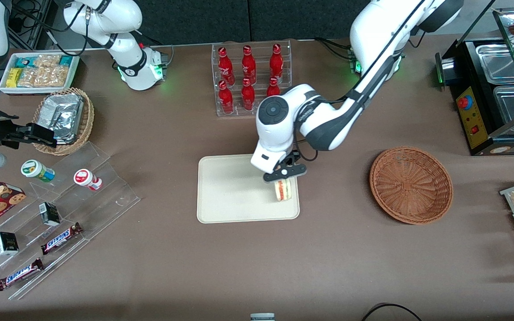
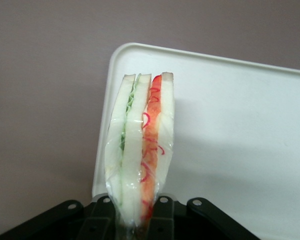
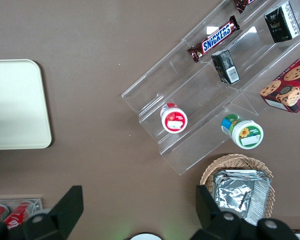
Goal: Place sandwich from basket to tray
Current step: 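Carry the sandwich with the left gripper over the cream tray, then lower the sandwich upright onto the tray center with the left gripper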
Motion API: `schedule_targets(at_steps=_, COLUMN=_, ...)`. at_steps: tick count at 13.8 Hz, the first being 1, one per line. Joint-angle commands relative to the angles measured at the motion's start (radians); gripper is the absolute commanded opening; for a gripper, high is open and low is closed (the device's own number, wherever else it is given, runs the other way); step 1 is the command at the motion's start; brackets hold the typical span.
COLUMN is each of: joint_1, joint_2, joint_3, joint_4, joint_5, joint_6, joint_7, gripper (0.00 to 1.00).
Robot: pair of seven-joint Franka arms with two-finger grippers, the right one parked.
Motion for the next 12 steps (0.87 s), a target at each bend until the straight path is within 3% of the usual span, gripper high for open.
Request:
schedule_targets(at_steps=1, joint_1=-0.053, joint_2=0.049, joint_3=0.011, joint_4=0.042, joint_5=0.044, joint_6=0.038, joint_7=-0.009, gripper=0.17)
schedule_targets(at_steps=3, joint_1=-0.062, joint_2=0.096, joint_3=0.010, joint_4=0.071, joint_5=0.084, joint_6=0.044, joint_7=-0.018, gripper=0.17)
schedule_targets(at_steps=12, joint_1=-0.080, joint_2=0.175, joint_3=0.028, joint_4=0.096, joint_5=0.125, joint_6=0.083, joint_7=-0.015, gripper=0.18)
